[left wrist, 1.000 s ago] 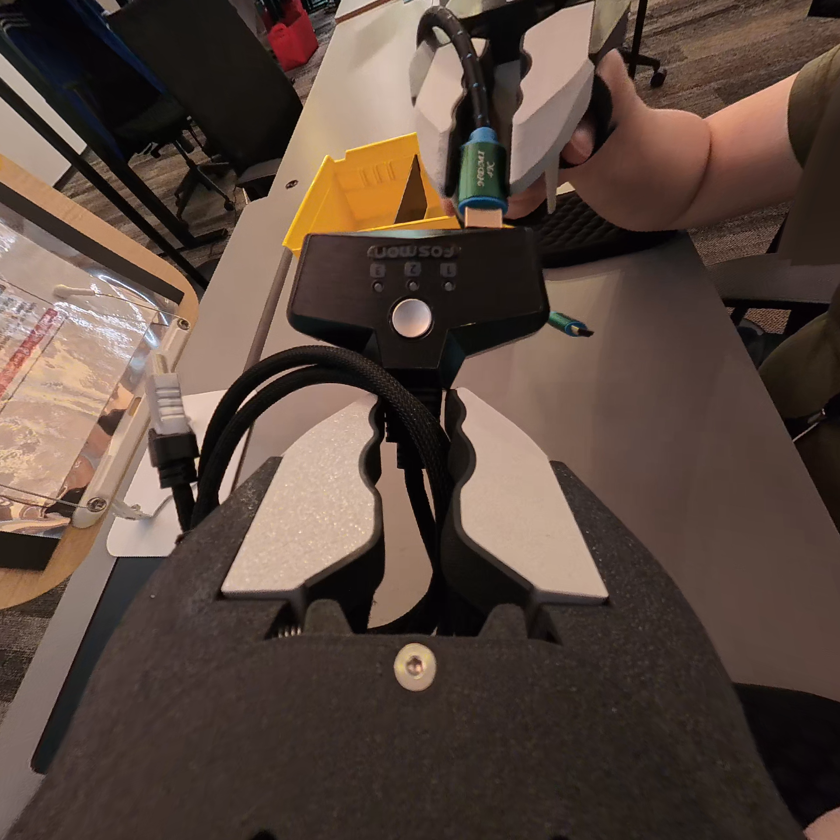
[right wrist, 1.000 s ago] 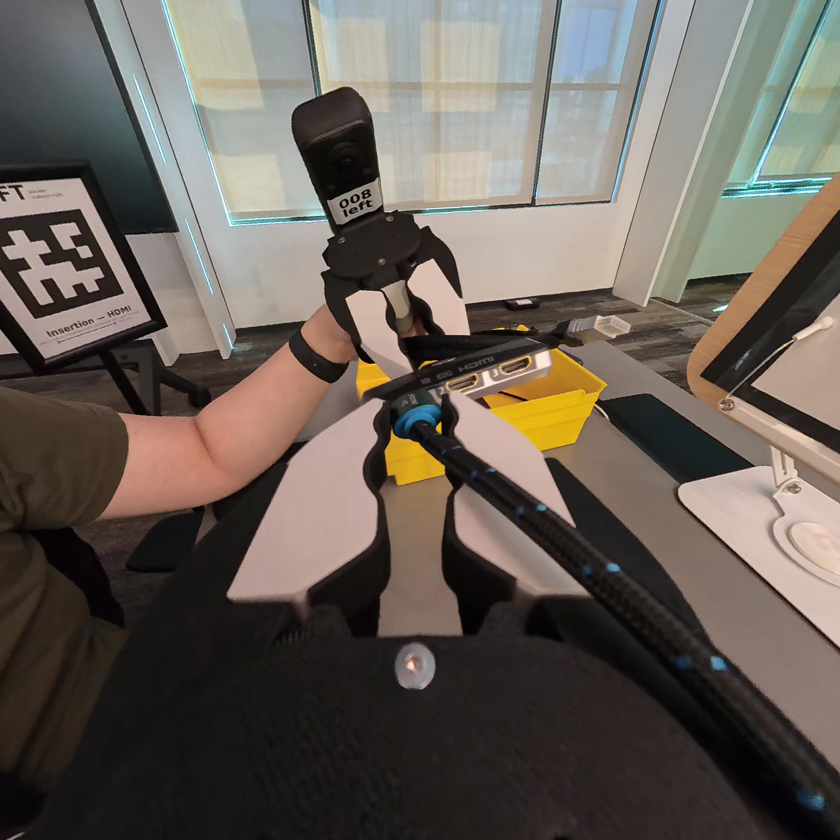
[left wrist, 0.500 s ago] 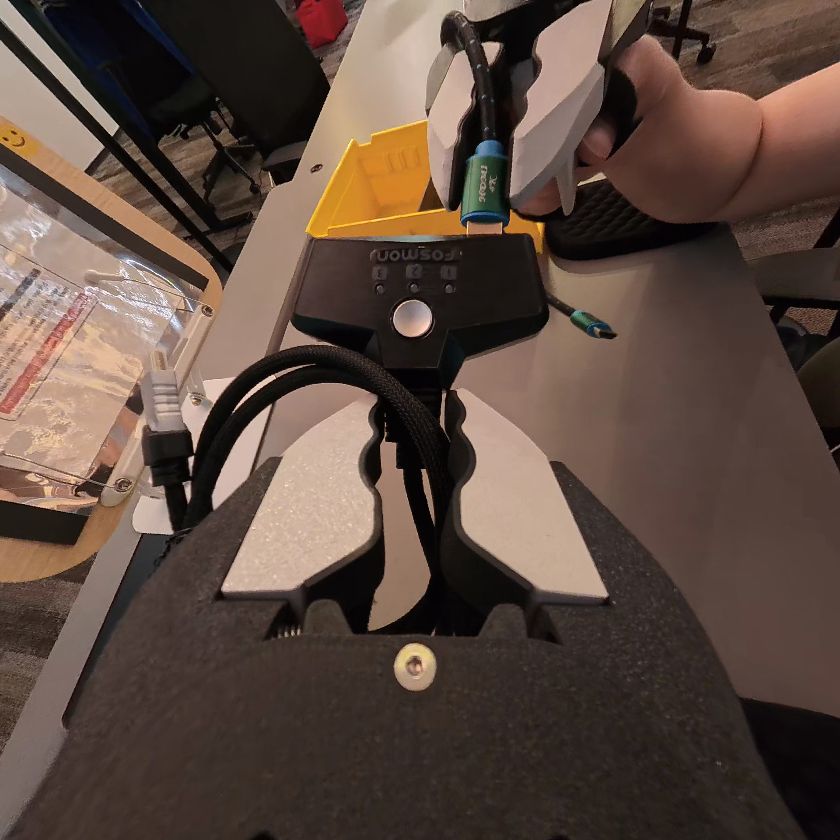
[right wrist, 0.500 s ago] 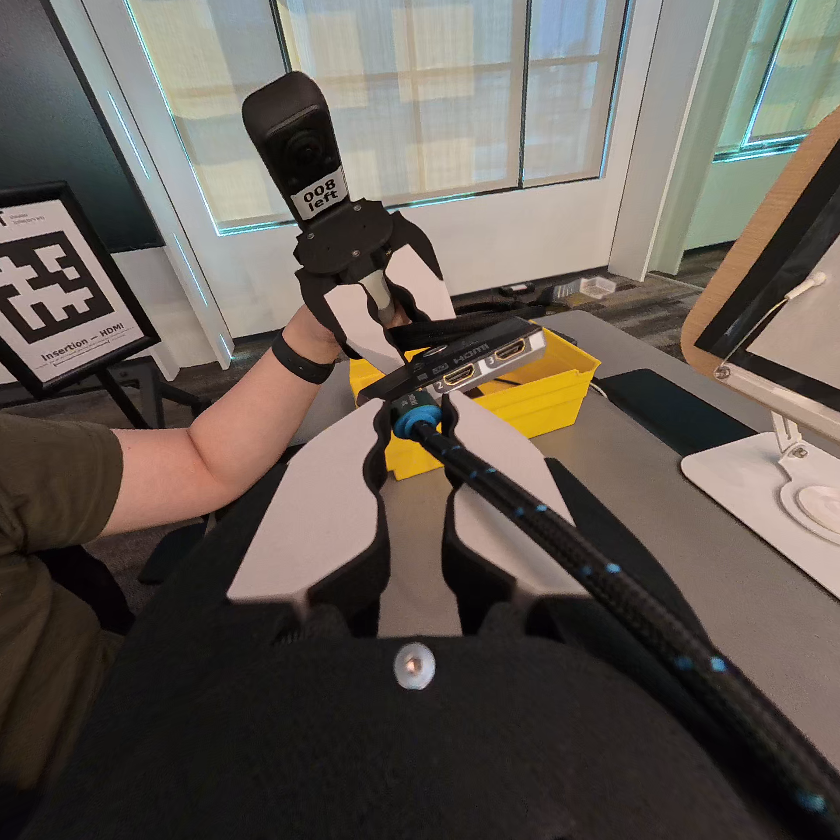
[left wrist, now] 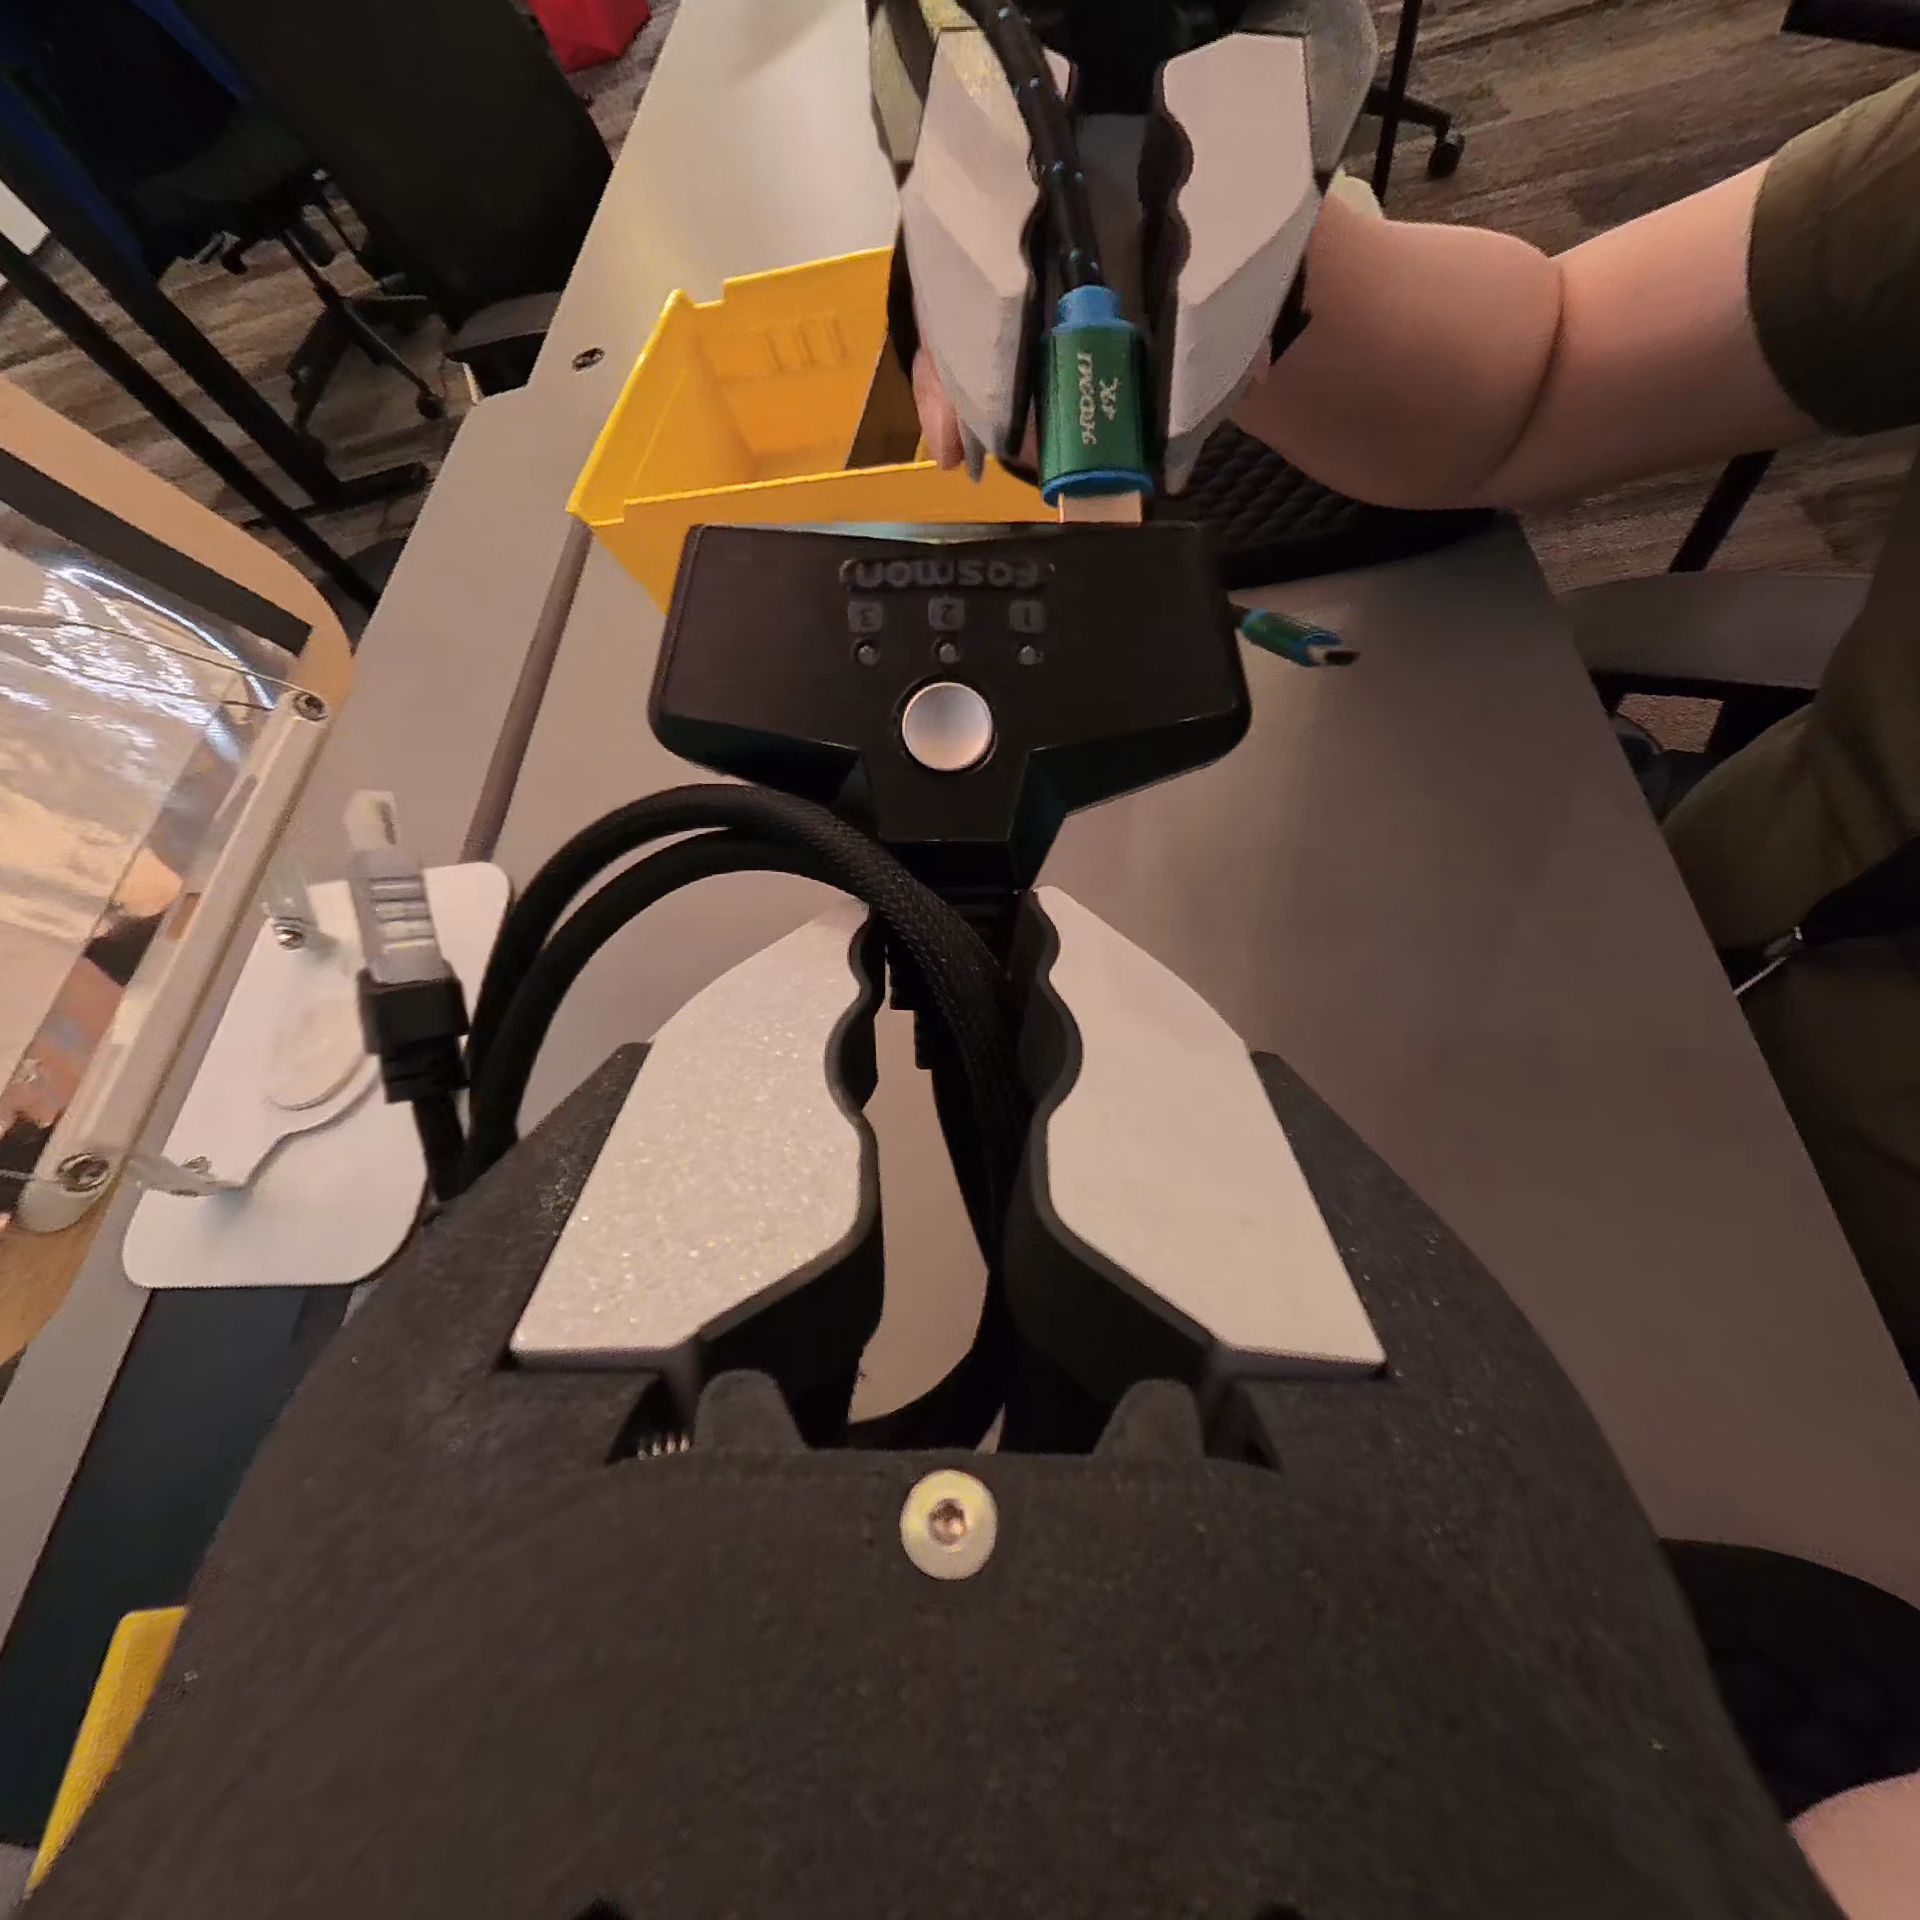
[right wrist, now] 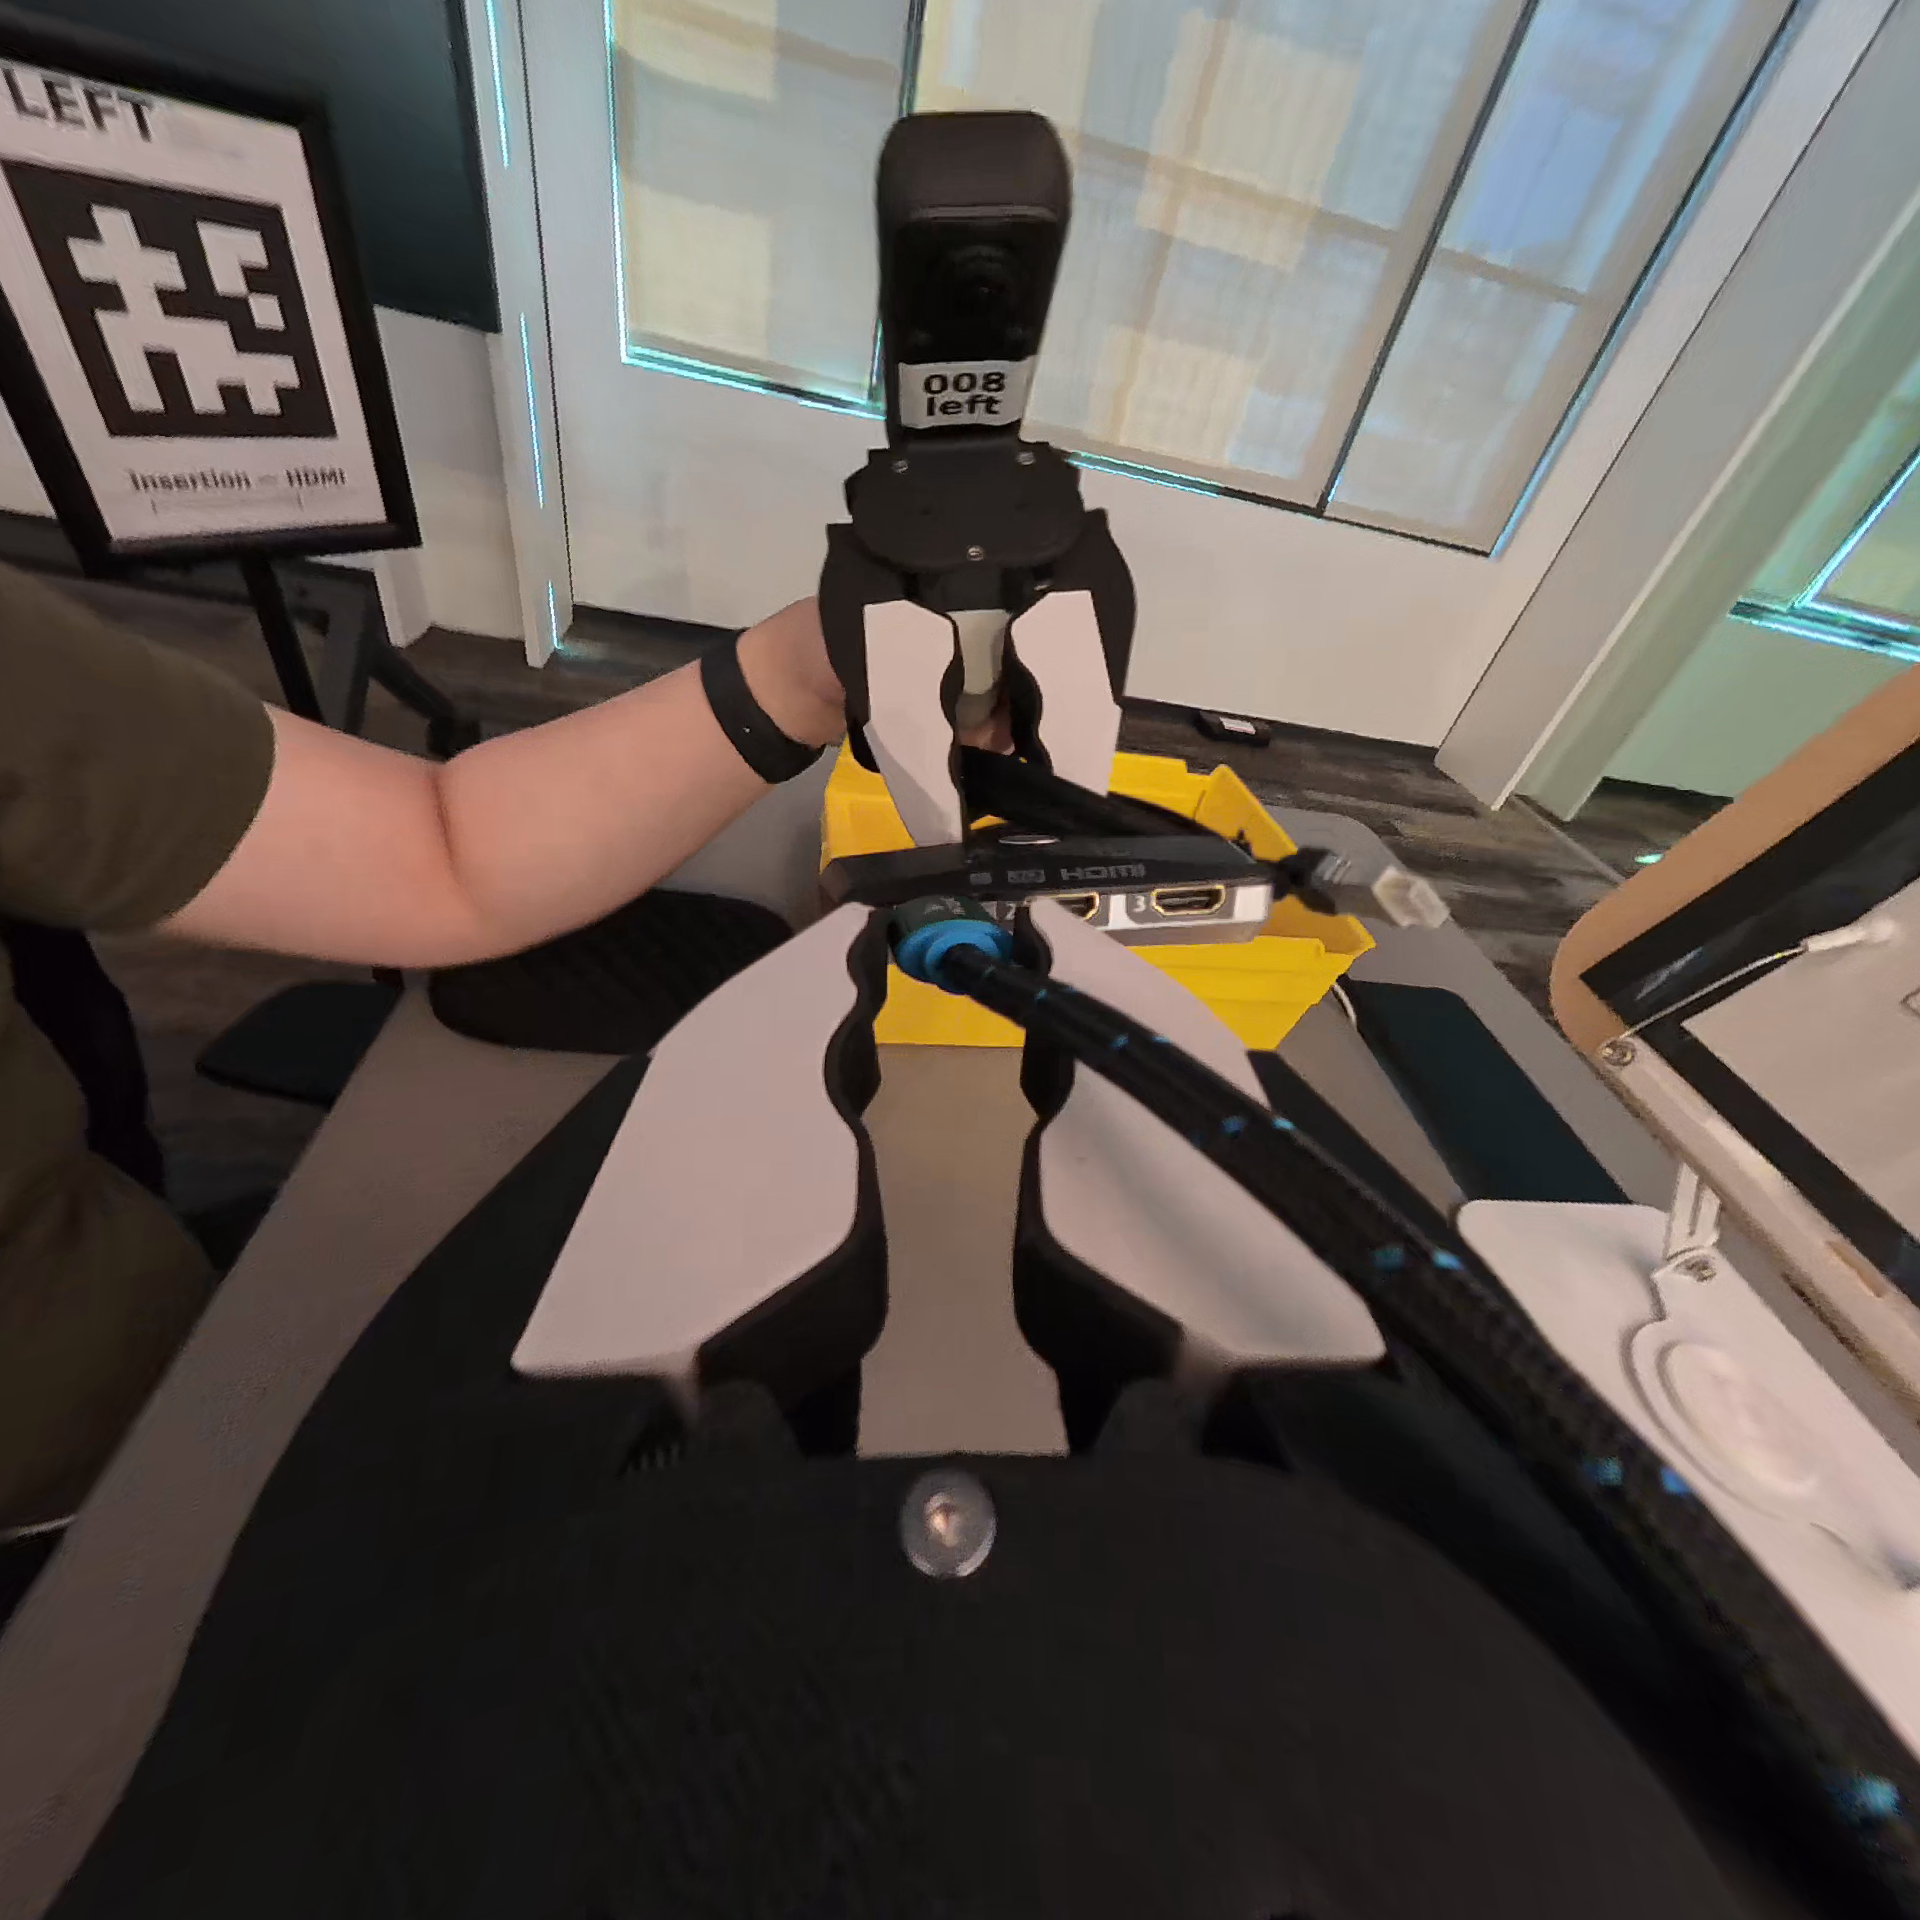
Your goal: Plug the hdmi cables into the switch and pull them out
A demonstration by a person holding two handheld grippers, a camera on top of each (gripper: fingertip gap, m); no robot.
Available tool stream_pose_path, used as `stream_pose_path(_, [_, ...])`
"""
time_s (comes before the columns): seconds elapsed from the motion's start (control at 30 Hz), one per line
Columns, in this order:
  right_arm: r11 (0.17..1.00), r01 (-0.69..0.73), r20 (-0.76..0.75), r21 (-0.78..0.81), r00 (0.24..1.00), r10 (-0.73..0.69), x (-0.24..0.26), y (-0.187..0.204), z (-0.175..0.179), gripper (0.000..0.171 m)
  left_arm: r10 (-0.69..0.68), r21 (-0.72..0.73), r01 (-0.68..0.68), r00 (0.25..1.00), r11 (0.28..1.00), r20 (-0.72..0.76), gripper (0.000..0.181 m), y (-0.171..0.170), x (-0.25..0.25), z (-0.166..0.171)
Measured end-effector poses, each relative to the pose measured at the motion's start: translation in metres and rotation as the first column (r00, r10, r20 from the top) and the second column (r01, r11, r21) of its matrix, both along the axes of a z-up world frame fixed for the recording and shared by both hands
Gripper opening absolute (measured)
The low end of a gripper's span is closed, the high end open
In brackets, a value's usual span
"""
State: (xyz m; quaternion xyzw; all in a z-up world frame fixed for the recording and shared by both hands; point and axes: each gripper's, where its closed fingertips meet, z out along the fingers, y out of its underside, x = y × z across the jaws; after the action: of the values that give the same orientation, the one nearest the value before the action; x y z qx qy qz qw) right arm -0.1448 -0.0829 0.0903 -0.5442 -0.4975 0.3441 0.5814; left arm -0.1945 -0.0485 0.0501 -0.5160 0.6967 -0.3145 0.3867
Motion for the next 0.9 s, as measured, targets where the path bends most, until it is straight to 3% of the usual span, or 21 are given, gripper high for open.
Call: stream_pose_path(0.9, [0.996,0.056,0.056,0.068,0.997,-0.06,0.001,0.008,-0.007,0.023,0.049,0.004,-0.049,0.998,0.999,0.029,0.022,0.012,0.004,0.0])
